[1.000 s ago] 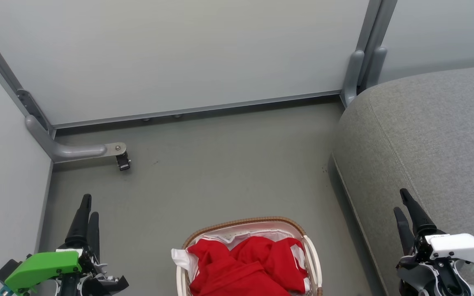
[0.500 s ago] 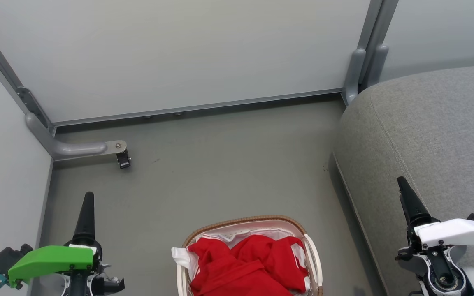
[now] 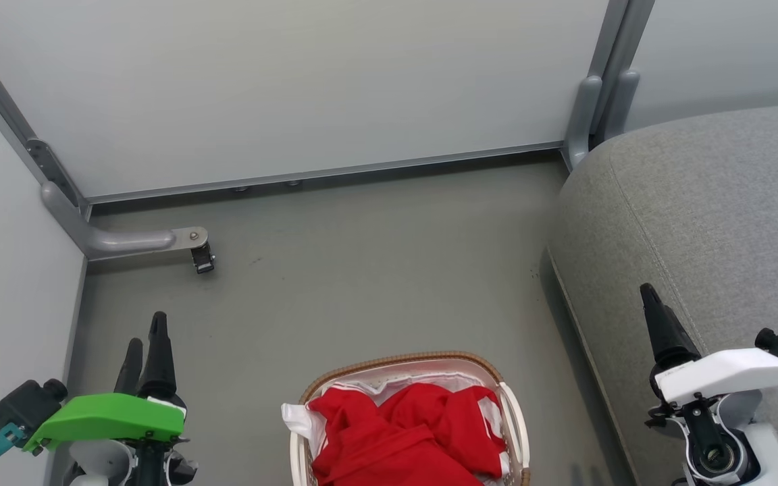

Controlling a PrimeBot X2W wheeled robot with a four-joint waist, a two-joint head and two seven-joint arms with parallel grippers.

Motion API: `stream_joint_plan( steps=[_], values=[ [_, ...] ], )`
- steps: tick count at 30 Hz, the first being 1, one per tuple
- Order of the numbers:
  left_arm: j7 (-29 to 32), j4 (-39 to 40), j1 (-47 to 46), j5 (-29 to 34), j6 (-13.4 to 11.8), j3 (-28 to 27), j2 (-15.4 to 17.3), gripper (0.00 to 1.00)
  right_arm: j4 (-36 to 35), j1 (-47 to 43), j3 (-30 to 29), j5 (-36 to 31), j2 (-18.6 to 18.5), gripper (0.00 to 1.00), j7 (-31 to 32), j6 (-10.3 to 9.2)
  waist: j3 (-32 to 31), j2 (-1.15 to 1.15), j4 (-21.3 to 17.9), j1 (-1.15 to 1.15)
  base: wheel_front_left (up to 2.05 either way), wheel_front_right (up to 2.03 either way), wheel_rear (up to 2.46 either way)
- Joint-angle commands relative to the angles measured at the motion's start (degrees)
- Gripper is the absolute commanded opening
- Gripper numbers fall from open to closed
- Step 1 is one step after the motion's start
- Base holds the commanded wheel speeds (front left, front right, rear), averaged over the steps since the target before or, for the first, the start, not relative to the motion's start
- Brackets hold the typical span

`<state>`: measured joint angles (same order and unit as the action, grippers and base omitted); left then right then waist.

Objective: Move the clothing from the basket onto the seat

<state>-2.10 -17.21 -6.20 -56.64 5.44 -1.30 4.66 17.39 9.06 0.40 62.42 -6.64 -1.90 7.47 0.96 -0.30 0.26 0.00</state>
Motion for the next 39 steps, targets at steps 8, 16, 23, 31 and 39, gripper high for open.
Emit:
stream_joint_plan(
  steps=[8,16,23,31,39],
  values=[
    [-2.01,-0.29,-1.57,8.61,-1.71,2.46,1.68,1.00,1.23,2.29,2.14,-8.92,-1.40,1.00,-2.11,0.01,0.26,0.10,0.07,0.00,0.00,0.00,0.00],
    [-3.42,-1.35,-1.13,14.78,-3.18,4.26,2.58,1.00,3.18,2.66,3.70,-15.47,-1.89,1.00,-3.56,0.01,0.35,0.12,-0.03,0.00,0.00,0.00,0.00],
    [-4.65,-1.43,-0.18,19.64,-4.41,5.49,3.15,1.00,4.26,2.52,4.99,-20.45,-2.29,1.00,-4.77,0.01,0.08,0.13,-0.10,0.00,0.00,0.00,0.00],
    [-5.87,0.46,0.22,25.25,-6.13,6.79,3.73,1.00,3.32,3.07,5.11,-26.13,-1.98,1.00,-6.03,0.02,0.18,0.15,-0.08,0.00,0.00,0.00,0.00],
    [-7.06,2.41,0.18,29.87,-7.44,7.75,4.62,1.00,1.11,3.05,4.03,-31.68,-1.54,1.00,-7.21,0.02,0.39,0.17,0.03,0.00,0.00,0.00,0.00]
  ],
)
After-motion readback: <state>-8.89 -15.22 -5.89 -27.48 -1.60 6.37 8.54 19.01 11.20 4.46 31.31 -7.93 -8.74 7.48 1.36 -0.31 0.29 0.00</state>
